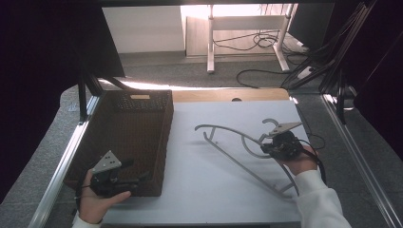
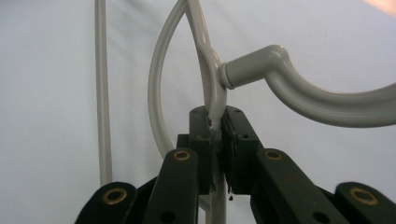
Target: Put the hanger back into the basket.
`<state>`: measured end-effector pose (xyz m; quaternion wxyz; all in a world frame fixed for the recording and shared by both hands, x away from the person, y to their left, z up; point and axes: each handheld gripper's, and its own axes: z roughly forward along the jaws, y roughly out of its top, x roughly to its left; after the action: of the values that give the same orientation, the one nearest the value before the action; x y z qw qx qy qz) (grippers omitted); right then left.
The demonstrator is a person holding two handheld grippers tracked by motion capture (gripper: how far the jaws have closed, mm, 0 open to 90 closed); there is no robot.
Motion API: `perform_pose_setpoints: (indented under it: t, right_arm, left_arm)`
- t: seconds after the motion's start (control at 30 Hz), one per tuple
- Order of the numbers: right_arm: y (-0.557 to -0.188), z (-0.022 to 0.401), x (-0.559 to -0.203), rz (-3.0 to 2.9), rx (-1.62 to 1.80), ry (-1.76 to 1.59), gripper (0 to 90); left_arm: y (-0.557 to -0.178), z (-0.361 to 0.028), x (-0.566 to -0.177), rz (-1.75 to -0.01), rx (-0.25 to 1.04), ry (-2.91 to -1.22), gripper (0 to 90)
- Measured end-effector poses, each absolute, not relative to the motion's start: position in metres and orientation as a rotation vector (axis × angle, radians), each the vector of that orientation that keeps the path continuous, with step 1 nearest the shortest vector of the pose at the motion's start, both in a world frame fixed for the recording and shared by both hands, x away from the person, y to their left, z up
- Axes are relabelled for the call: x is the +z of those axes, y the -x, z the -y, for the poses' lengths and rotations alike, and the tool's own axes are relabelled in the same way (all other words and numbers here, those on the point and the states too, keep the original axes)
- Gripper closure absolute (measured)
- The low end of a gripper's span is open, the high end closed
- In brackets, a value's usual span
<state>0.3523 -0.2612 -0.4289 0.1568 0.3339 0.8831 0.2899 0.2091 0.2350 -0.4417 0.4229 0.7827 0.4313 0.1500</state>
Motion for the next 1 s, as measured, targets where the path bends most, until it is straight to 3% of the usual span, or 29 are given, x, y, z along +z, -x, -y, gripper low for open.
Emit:
perform_pose_setpoints:
  t: [1.0]
  right_arm:
    - [-0.328,0.249,-0.375,-2.511,1.027,-0.729,83.0]
  left_arm:
    - [-0.21,-0.237,-0.442,-1.087,0.372,-1.956,24.6]
